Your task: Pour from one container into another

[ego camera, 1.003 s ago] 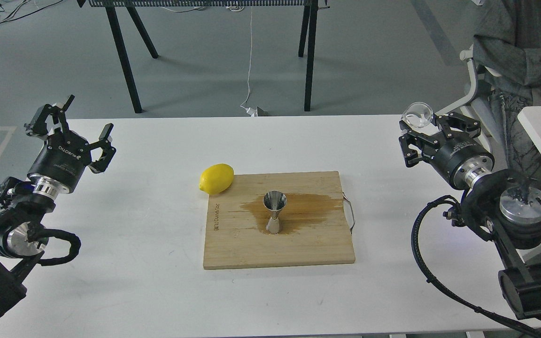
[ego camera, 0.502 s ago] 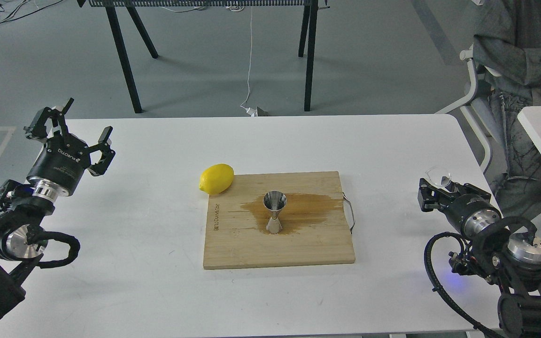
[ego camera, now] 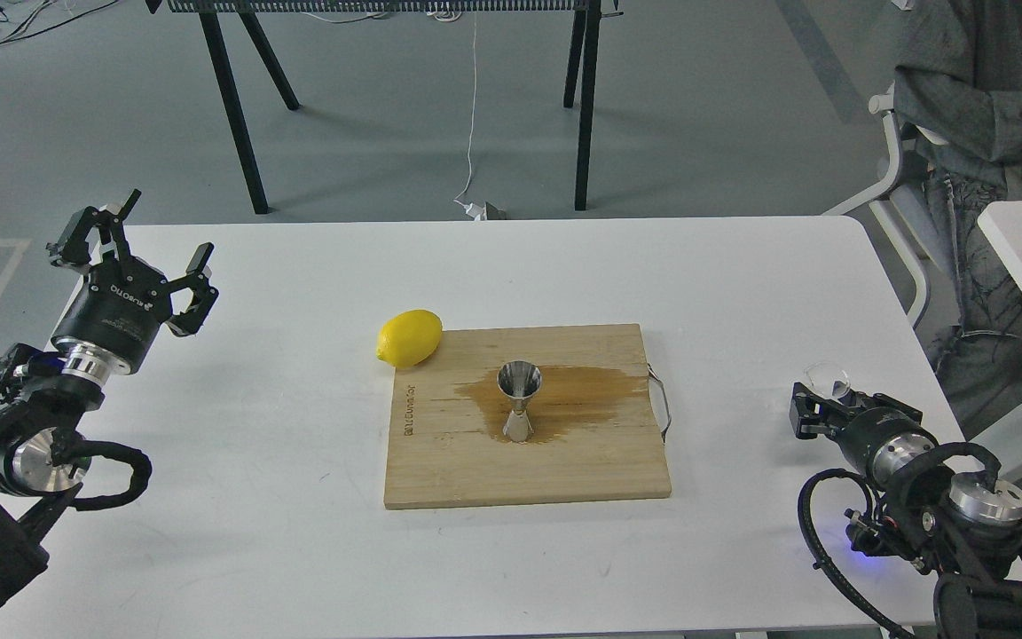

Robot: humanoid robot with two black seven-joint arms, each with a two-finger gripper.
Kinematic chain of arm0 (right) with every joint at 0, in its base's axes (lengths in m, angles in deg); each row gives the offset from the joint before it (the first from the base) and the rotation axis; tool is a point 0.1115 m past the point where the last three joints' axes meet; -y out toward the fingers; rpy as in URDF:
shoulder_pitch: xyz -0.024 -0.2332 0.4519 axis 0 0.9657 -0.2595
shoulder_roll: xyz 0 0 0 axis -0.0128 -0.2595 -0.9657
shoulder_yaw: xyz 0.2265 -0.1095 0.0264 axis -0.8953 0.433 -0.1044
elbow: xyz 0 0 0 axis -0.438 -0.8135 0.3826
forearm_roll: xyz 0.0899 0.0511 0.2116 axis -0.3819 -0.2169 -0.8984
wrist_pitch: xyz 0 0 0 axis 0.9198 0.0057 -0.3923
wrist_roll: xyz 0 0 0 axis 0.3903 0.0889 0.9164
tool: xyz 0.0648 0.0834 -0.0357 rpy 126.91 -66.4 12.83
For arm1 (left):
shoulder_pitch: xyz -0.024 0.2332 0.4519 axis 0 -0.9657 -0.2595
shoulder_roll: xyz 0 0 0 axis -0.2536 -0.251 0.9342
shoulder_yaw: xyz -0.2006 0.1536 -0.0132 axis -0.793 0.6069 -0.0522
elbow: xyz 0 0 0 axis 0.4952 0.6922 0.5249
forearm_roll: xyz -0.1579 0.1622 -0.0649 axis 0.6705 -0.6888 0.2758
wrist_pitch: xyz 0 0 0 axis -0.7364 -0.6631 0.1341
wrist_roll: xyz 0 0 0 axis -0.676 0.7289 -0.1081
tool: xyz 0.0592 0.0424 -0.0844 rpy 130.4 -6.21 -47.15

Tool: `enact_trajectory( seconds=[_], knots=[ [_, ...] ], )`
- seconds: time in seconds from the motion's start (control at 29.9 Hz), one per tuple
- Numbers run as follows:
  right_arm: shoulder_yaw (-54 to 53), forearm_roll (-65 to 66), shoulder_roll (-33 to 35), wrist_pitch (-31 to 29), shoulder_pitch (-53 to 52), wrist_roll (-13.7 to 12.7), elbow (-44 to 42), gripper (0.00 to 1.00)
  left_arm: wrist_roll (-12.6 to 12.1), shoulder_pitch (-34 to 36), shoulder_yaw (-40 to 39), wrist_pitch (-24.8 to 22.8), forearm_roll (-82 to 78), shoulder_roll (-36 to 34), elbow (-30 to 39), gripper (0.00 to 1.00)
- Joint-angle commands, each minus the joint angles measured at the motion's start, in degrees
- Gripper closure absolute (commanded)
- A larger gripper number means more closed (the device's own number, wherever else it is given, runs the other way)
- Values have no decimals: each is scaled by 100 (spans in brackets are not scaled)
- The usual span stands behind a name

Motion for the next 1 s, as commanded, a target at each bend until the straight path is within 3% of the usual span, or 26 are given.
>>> enact_trajectory(
  seconds=[0.0, 0.2, 0.37, 0.43, 0.77, 0.97],
  knots=[
    [145, 2, -5, 15, -14, 15, 8, 60, 0, 9, -7, 0, 0, -8, 4, 7],
    [206, 2, -84, 33, 12, 16, 61, 40, 0, 9, -7, 0, 0, -8, 4, 7],
    [198, -6, -84, 6, 48, 16, 87, 13, 0, 9, -7, 0, 0, -8, 4, 7],
    [198, -6, -84, 6, 83, 16, 139, 7, 0, 0, -7, 0, 0, -8, 4, 7],
    [75, -6, -14, 32, 917, 24, 1325, 4, 0, 0, -7, 0, 0, 1, 4, 7],
    [-109, -6, 302, 42, 1787, 24, 2511, 4, 0, 0, -7, 0, 0, 1, -5, 7]
  ],
)
